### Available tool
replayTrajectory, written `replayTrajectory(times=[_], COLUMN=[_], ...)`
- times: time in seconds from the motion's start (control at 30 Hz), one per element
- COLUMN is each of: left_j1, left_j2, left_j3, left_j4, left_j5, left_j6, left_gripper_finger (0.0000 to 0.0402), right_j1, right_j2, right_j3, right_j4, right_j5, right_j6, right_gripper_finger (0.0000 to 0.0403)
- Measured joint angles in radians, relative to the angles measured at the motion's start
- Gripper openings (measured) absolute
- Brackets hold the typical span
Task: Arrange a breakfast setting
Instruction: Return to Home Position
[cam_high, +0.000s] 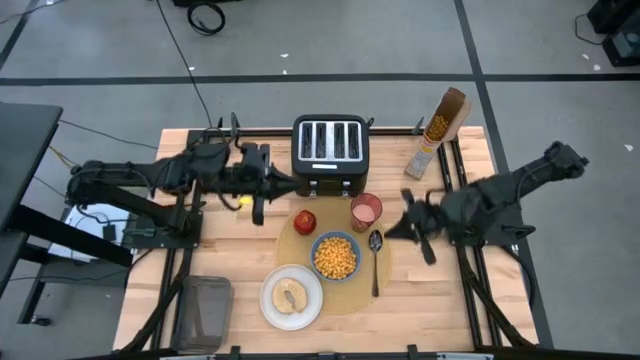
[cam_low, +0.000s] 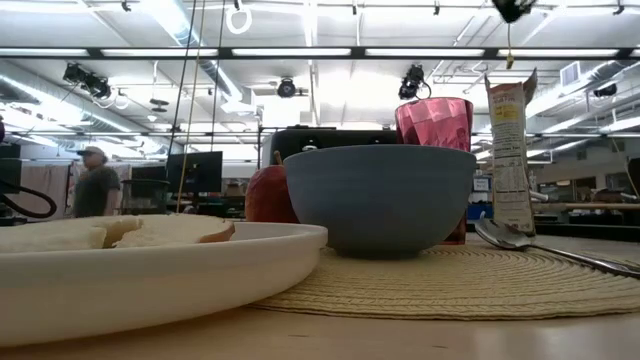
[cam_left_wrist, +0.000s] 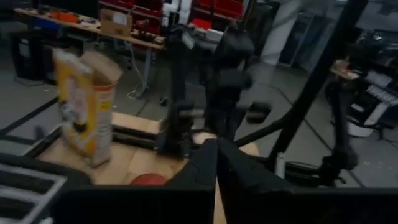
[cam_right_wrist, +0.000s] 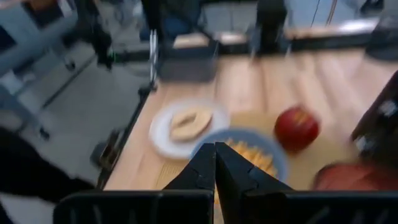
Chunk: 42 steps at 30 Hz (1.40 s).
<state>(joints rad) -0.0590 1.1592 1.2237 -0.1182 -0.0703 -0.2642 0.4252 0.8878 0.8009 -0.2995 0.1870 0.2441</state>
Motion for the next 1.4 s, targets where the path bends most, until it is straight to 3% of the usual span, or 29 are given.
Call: replayTrajectory(times=[0.13,0.27,0.33,0.43,0.7,0.93,1.13,1.27,1.4], left_j1=[0.092,0.142,0.152,0.163,0.165,0.158,0.16,0.16,0.16], left_j2=[-0.075,-0.191,-0.261,-0.338,-0.377,-0.383,-0.411,-0.474,-0.564], left_j3=[-0.133,-0.306,-0.355,-0.399,-0.414,-0.415,-0.437,-0.575,-0.762], left_j4=[0.071,0.11,0.116,0.112,0.104,-0.052,-0.022,0.095,0.251], left_j5=[0.06,0.101,0.103,0.103,0.093,0.059,0.053,0.065,0.142], left_j6=[0.012,0.008,0.007,0.023,0.08,0.22,0.302,0.298,0.301], left_gripper_finger=[0.0013,0.0012,0.001,0.0013,0.0024,0.0025,0.0025,0.0025,0.0025], right_j1=[-0.167,-0.257,-0.275,-0.292,-0.314,-0.325,-0.324,-0.324,-0.324], right_j2=[-0.039,-0.106,-0.16,-0.231,-0.311,-0.458,-0.695,-0.877,-0.869], right_j3=[0.0,0.0,0.002,0.001,-0.004,-0.168,-0.322,-0.432,-0.524], right_j4=[0.088,0.181,0.184,0.114,0.089,0.091,0.103,0.113,0.198], right_j5=[-0.123,-0.151,-0.121,0.006,0.134,0.129,0.082,0.081,0.087], right_j6=[-0.088,-0.088,-0.053,-0.068,-0.228,-0.244,-0.242,-0.237,-0.238], right_gripper_finger=[0.0005,0.0005,0.0005,0.0011,0.0036,0.0037,0.0037,0.0038,0.0038])
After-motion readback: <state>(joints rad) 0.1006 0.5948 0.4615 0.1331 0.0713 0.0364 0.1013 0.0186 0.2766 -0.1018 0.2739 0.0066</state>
